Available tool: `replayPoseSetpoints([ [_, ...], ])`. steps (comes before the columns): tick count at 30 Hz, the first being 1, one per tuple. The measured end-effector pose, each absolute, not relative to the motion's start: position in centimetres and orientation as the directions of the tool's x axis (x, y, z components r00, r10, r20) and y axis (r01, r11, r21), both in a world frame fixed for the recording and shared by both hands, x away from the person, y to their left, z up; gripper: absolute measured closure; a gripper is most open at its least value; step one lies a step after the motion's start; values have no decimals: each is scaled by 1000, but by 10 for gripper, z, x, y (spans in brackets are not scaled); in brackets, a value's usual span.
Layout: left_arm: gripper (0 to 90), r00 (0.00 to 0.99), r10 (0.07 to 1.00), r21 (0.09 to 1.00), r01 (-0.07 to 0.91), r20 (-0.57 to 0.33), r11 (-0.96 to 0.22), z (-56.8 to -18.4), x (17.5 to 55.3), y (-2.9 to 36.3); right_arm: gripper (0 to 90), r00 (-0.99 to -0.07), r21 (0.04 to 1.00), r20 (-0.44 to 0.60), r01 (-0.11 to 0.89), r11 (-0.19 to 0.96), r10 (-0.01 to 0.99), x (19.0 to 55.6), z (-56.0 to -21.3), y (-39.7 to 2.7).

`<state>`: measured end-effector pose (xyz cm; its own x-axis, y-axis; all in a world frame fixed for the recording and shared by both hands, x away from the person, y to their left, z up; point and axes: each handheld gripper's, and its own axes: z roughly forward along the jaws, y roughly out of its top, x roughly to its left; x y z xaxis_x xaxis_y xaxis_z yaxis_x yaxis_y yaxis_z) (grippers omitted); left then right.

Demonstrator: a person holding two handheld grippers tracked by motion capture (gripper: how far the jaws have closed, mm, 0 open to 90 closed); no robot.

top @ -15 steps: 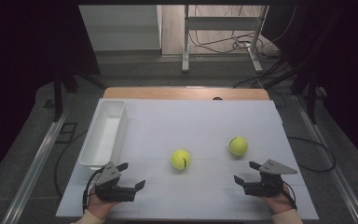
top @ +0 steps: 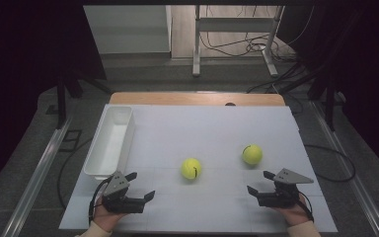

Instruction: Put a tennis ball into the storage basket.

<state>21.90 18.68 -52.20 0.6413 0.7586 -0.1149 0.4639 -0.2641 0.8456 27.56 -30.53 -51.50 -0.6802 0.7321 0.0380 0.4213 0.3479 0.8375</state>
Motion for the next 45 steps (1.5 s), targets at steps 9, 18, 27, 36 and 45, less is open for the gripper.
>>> replayPoseSetpoints([
  [9,80,645,755,843,467,-118,-268,-522,220,184,147,-686,836,35,419,355,727,276,-516,-305],
  [18,81,643,756,845,466,-121,-262,-518,220,183,147,-685,834,36,421,355,728,276,-515,-304],
  [27,80,645,755,833,478,-117,-279,-511,224,171,148,-689,837,40,418,353,723,276,-515,-305],
  [36,80,652,743,824,499,-151,-270,-501,231,160,147,-693,836,42,419,354,720,276,-515,-304],
  [45,78,662,734,820,500,-154,-279,-496,237,150,147,-693,835,41,420,356,719,276,-515,-303],
])
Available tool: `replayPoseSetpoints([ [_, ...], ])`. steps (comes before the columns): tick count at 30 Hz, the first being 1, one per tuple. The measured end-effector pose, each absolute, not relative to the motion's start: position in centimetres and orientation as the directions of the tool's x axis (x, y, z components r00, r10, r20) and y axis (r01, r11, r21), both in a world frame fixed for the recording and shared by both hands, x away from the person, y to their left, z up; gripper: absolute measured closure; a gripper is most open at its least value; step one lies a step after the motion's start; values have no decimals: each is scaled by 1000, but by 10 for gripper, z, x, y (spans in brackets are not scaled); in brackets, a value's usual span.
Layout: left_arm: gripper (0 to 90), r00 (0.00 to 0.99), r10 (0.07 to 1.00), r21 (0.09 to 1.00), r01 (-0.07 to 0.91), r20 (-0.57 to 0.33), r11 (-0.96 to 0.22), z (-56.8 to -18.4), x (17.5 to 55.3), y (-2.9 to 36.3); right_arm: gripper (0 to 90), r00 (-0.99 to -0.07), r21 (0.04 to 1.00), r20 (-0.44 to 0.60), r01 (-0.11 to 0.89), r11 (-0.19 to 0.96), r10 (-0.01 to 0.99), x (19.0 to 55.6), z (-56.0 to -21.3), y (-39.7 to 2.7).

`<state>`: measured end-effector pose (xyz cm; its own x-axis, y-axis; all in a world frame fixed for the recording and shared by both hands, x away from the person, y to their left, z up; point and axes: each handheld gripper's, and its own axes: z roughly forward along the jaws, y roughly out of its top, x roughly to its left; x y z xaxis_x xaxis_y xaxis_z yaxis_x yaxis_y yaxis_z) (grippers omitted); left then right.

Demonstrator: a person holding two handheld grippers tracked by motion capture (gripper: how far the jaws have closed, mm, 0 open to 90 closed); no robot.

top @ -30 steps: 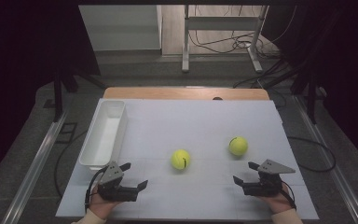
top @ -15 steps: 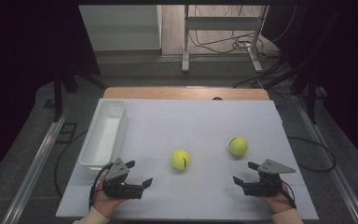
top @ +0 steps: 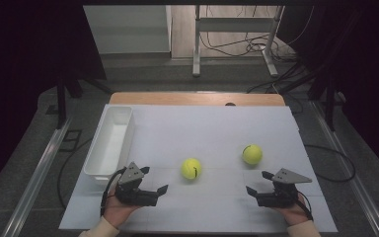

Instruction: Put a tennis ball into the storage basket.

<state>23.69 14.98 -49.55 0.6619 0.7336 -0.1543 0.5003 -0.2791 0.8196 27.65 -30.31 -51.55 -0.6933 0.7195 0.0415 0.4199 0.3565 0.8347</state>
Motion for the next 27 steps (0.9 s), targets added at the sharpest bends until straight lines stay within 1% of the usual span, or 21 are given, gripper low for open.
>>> replayPoseSetpoints([
  [9,76,672,719,810,516,-179,-280,-493,245,142,147,-698,832,36,417,366,715,277,-516,-302],
  [27,73,688,704,803,513,-176,-301,-484,262,124,146,-701,829,35,418,371,712,277,-517,-301],
])
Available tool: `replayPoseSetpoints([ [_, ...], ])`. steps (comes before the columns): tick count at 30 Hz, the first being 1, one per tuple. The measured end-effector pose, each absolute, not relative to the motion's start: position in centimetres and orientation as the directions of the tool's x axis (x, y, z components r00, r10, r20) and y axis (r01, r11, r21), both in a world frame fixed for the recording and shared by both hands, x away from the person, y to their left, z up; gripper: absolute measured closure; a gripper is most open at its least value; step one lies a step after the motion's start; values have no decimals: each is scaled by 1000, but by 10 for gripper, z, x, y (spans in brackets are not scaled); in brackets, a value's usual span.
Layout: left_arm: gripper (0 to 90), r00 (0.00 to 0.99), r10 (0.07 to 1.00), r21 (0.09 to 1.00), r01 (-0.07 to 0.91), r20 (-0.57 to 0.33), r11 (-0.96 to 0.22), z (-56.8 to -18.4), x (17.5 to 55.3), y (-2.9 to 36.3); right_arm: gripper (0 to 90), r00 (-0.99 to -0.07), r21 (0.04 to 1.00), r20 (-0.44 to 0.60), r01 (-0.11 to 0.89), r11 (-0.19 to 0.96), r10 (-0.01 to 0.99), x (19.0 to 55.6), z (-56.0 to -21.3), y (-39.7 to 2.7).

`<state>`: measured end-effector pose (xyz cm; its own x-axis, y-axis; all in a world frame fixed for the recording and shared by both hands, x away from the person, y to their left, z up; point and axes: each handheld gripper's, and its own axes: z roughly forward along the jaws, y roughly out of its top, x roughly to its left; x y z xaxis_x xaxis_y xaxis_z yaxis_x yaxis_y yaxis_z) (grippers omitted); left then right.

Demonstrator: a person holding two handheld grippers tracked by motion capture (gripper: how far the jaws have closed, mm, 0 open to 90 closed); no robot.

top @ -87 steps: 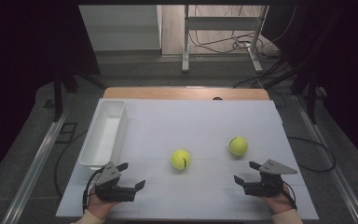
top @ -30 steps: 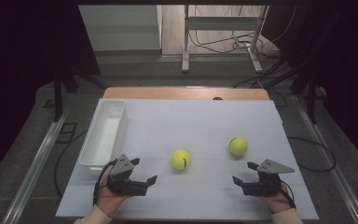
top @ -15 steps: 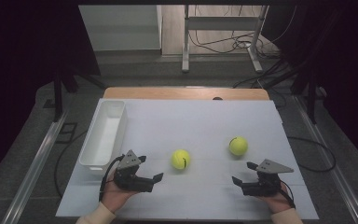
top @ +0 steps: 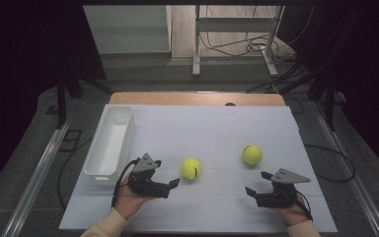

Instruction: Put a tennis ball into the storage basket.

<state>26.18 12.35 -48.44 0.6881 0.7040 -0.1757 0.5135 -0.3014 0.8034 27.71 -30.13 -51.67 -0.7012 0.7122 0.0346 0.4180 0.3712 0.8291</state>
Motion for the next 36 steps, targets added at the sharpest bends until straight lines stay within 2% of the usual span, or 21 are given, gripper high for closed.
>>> replayPoseSetpoints([
  [36,74,689,698,762,555,-196,-335,-488,303,93,147,-711,826,28,412,384,703,282,-518,-299],
])
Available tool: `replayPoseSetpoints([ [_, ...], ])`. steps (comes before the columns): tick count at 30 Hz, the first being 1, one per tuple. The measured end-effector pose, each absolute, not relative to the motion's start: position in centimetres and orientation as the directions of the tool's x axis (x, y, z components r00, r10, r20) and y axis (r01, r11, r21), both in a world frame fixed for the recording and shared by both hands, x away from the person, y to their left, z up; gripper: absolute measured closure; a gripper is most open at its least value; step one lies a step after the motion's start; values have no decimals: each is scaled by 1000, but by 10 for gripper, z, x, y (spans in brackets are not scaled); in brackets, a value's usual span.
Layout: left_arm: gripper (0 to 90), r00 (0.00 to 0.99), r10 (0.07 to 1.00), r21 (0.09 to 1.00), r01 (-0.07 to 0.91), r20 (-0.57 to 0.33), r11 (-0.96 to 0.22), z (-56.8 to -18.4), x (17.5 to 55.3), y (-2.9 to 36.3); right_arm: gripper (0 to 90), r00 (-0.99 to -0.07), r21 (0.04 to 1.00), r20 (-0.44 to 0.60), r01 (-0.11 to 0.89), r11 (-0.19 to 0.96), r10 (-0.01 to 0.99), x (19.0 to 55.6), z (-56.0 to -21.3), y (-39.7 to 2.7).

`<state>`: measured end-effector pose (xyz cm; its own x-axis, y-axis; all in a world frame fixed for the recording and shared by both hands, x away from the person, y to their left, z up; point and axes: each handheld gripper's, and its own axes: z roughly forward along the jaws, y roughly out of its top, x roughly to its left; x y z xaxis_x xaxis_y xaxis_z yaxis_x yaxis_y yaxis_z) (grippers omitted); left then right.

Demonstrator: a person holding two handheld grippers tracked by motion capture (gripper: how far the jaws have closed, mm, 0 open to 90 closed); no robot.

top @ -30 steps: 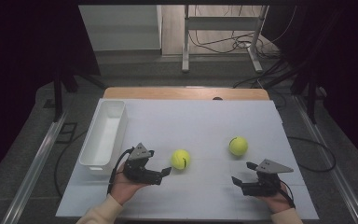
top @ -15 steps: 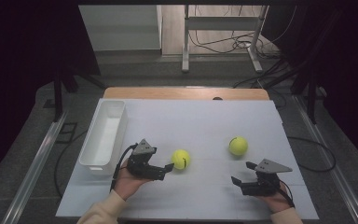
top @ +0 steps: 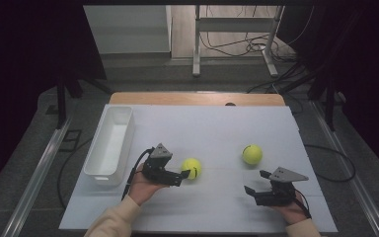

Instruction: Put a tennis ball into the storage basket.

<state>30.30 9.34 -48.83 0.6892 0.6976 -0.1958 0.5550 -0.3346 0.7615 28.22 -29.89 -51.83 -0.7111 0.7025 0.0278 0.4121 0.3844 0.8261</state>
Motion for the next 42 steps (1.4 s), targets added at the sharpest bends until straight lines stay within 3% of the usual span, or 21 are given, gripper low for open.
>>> replayPoseSetpoints([
  [38,79,718,671,677,587,-184,-443,-513,333,51,147,-710,823,29,416,386,704,284,-519,-299],
  [42,137,726,663,670,587,-186,-455,-515,333,48,147,-711,824,27,414,387,703,283,-519,-299],
])
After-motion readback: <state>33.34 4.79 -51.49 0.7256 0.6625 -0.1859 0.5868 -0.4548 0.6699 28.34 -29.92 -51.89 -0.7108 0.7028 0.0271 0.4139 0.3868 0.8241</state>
